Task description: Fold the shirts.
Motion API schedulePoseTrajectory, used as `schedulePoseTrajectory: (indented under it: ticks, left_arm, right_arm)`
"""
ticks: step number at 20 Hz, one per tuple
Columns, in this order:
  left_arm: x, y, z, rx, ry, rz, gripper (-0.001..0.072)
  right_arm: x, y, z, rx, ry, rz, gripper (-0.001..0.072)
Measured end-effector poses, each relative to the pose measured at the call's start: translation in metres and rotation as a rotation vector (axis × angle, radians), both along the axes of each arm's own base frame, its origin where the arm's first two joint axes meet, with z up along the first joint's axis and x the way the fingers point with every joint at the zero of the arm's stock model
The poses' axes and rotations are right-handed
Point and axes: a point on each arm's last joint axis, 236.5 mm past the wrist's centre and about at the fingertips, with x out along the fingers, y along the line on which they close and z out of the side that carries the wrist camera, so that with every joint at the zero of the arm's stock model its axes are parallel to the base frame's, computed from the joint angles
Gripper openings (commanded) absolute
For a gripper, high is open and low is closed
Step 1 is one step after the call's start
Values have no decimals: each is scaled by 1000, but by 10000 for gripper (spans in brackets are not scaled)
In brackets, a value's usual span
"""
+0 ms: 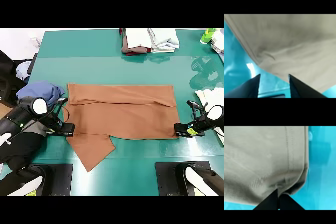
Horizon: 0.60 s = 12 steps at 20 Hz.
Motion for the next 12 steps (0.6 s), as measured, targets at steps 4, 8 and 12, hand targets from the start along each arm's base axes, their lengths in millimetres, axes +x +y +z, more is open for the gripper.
schedulePoseTrajectory:
  ticks: [4,8,12]
  left_arm:
    - [-25,-9,-19,-45,80,44,448]
    - [-37,-16,-33,-78,111,88,446]
    - [-33,-24,-37,-115,94,125,25]
  right_arm:
    - [1,0,4,-3,-17,1,20]
    - [1,0,5,-3,-21,1,20]
    - [0,1,6,-2,-21,2,20]
